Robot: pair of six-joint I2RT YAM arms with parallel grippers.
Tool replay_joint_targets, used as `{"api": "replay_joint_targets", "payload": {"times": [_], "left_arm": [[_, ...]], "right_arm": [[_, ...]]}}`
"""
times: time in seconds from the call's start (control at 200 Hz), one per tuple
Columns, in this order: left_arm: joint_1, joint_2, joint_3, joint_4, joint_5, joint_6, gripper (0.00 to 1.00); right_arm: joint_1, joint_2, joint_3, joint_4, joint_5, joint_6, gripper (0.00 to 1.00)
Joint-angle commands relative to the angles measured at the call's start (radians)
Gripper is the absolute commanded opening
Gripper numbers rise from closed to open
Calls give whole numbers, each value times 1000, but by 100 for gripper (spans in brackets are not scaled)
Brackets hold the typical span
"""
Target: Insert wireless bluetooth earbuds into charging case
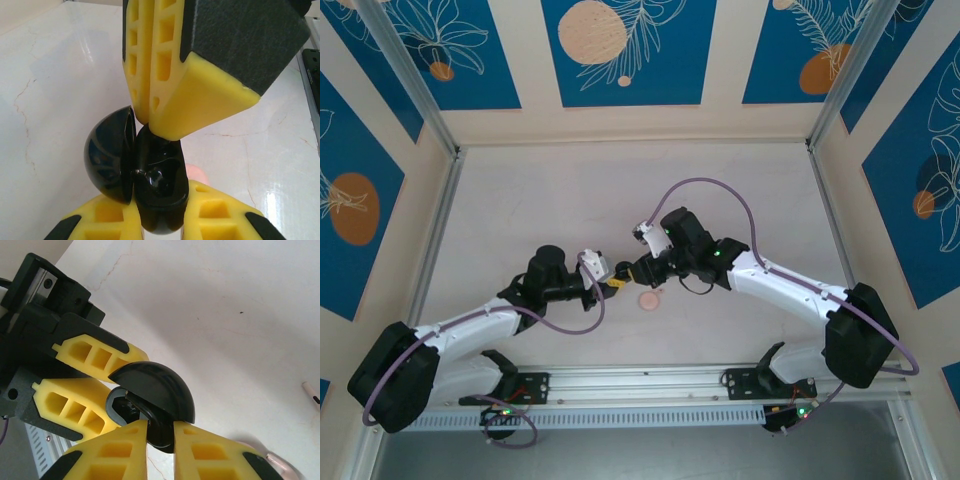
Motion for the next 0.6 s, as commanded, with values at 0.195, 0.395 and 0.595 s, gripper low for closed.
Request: {"api": "replay_joint_targets", "payload": {"times": [0.195,0.395,0.595], "left_arm": [[-16,-6,40,-32,-4,31,14],[-15,1,47,-62,-26,34,14],[-17,2,47,-89,-62,31,14]], "right_arm": [[2,-71,-18,-20,53,-37,16],[-8,-93,-21,-76,72,-76,16],[-63,-109,-34,-165,89,-112,16]]}}
